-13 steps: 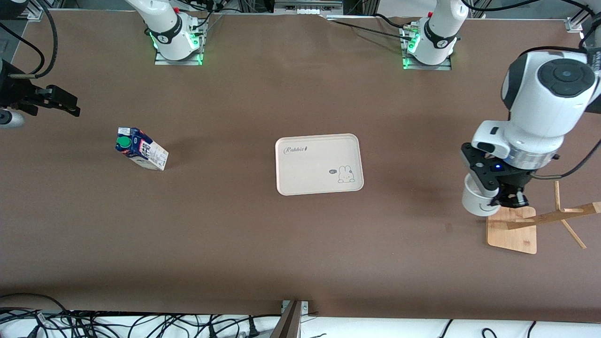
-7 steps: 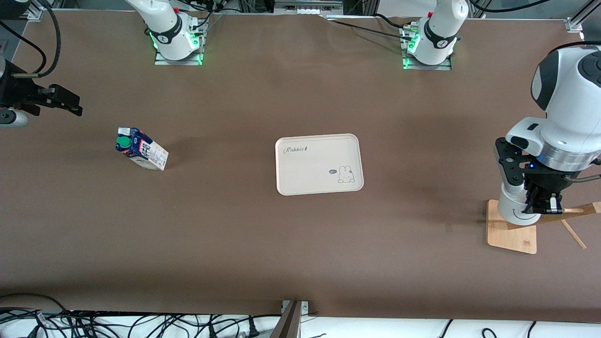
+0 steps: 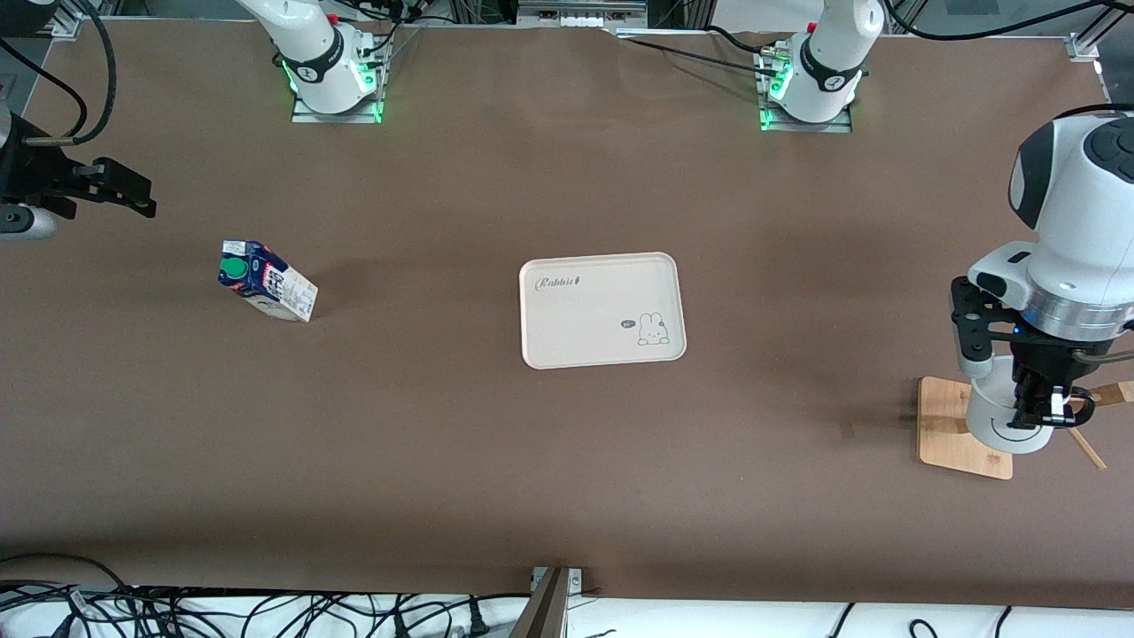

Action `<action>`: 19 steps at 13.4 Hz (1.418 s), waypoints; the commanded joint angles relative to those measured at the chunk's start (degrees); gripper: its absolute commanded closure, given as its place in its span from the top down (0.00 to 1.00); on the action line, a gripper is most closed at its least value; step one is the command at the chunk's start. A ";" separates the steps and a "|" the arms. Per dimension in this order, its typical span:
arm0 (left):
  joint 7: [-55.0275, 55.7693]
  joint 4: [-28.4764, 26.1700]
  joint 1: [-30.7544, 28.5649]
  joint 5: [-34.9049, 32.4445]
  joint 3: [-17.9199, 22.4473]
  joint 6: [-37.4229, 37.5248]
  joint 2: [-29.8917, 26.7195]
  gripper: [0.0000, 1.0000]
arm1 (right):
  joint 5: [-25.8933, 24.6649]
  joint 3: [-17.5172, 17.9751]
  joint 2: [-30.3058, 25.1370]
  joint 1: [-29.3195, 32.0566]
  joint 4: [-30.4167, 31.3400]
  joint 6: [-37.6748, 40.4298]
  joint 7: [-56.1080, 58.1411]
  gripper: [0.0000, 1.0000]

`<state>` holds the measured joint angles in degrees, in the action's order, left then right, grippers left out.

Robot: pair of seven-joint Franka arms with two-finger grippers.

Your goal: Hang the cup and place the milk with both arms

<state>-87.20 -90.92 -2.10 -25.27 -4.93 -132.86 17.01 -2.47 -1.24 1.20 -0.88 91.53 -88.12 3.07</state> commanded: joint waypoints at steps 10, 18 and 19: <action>-2.19 -2.34 -2.73 -1.62 -0.95 -1.52 0.83 0.00 | 0.54 0.53 0.64 0.70 -1.18 1.19 1.15 1.00; -2.62 -2.60 -2.73 0.05 -1.66 5.59 -0.92 0.00 | 0.54 0.53 0.65 0.70 -1.18 1.28 1.15 1.00; -2.71 -2.60 -2.73 0.05 -1.75 5.77 -1.10 0.00 | 0.54 0.53 0.65 0.70 -1.18 1.28 1.15 1.00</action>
<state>-89.34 -92.61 -4.26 -26.22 -5.89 -129.33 17.71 -2.47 -1.13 1.56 -0.88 91.53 -88.08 3.16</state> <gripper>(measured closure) 0.930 0.000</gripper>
